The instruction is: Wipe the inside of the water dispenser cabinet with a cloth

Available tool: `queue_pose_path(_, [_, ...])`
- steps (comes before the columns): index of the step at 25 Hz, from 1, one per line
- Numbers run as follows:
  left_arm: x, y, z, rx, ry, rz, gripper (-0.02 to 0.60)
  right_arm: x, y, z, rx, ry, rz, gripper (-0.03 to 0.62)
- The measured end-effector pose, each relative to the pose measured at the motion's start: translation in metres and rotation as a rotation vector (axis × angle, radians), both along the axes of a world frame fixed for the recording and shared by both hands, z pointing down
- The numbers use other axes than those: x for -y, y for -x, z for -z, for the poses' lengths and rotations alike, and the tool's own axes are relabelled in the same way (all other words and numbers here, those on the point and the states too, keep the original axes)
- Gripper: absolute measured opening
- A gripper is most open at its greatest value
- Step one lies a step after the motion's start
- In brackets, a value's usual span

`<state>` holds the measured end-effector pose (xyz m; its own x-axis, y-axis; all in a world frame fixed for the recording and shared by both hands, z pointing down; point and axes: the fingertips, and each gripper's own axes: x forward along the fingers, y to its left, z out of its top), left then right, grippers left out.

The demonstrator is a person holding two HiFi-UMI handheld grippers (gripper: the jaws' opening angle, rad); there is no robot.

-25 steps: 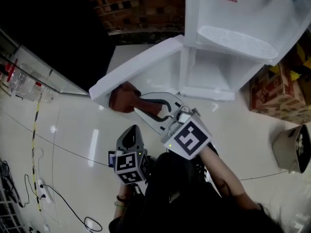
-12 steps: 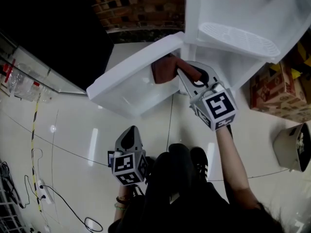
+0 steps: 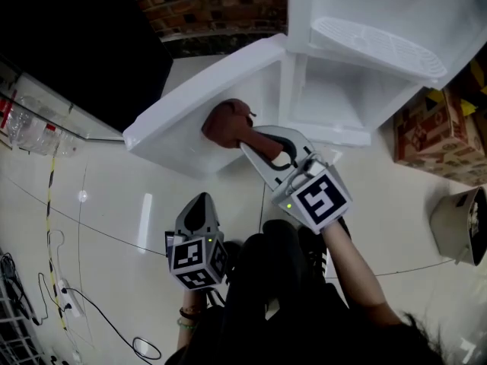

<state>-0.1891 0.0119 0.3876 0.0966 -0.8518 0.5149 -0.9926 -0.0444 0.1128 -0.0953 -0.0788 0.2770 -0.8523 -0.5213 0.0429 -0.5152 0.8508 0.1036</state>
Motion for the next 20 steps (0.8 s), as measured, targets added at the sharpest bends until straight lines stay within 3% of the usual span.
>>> queue_pose_path(5, [-0.002, 0.0, -0.008, -0.009, 0.012, 0.003, 0.003, -0.047, 0.061, -0.031, -0.038, 0.052, 0.177, 0.075])
queue_pose_path(9, [-0.001, -0.001, -0.01, -0.016, 0.01, 0.001, 0.003, -0.049, 0.074, -0.044, -0.054, 0.04, 0.198, 0.075])
queue_pose_path(14, [-0.003, -0.001, -0.011, -0.024, 0.013, -0.003, 0.003, -0.007, 0.051, -0.05, -0.059, 0.049, 0.08, 0.075])
queue_pose_path(20, [-0.004, 0.0, -0.012, -0.021, 0.013, 0.002, 0.003, 0.057, -0.032, -0.053, -0.059, 0.079, -0.184, 0.074])
